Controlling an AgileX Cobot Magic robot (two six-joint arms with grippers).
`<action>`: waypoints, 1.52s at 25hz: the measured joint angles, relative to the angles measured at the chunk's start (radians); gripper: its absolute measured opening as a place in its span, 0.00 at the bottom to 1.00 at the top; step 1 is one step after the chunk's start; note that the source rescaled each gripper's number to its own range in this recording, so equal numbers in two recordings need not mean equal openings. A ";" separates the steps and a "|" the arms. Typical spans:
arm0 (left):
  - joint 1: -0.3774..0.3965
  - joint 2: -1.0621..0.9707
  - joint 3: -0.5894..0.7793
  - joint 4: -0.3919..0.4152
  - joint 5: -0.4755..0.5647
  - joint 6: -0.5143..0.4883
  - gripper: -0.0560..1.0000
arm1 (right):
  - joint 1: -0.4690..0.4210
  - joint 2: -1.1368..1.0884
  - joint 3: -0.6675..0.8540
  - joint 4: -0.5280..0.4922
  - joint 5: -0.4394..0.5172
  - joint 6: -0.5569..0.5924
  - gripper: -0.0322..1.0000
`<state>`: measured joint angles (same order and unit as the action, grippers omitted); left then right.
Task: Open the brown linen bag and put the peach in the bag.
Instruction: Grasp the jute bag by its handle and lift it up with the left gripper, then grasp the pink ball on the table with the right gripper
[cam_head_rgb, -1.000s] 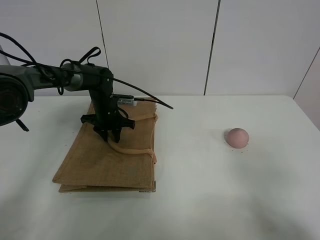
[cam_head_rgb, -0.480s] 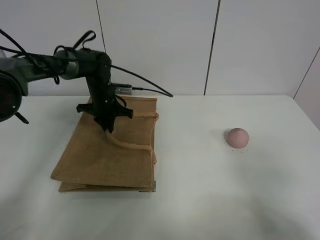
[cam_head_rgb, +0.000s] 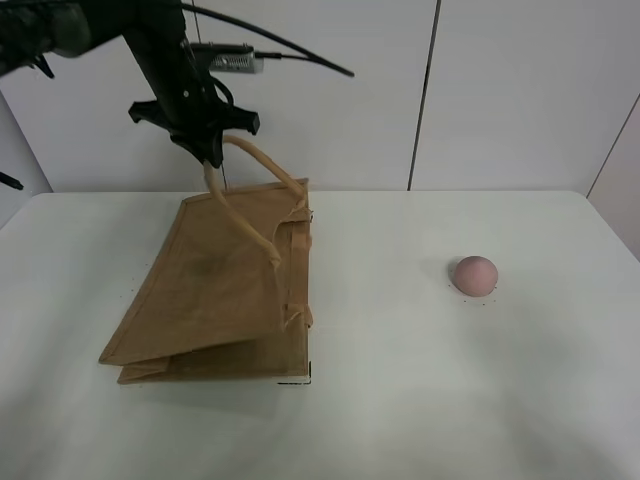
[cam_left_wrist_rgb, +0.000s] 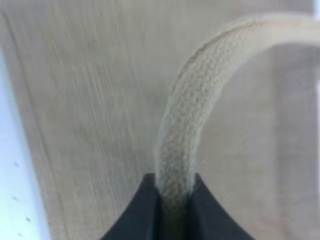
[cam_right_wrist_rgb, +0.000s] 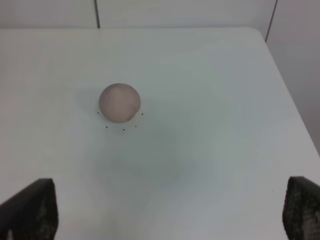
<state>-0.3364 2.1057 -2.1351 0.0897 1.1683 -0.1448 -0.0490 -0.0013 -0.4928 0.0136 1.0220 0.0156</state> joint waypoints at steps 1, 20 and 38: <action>0.000 -0.025 -0.002 -0.001 0.001 0.002 0.05 | 0.000 0.000 0.000 0.000 0.000 0.000 1.00; -0.001 -0.253 -0.004 -0.022 0.002 0.007 0.05 | 0.000 0.054 -0.003 0.001 0.000 0.000 1.00; -0.001 -0.253 -0.004 -0.036 0.002 0.015 0.05 | 0.000 1.416 -0.666 0.014 -0.047 -0.073 1.00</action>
<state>-0.3373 1.8525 -2.1396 0.0535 1.1706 -0.1297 -0.0490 1.4147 -1.1589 0.0279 0.9752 -0.0575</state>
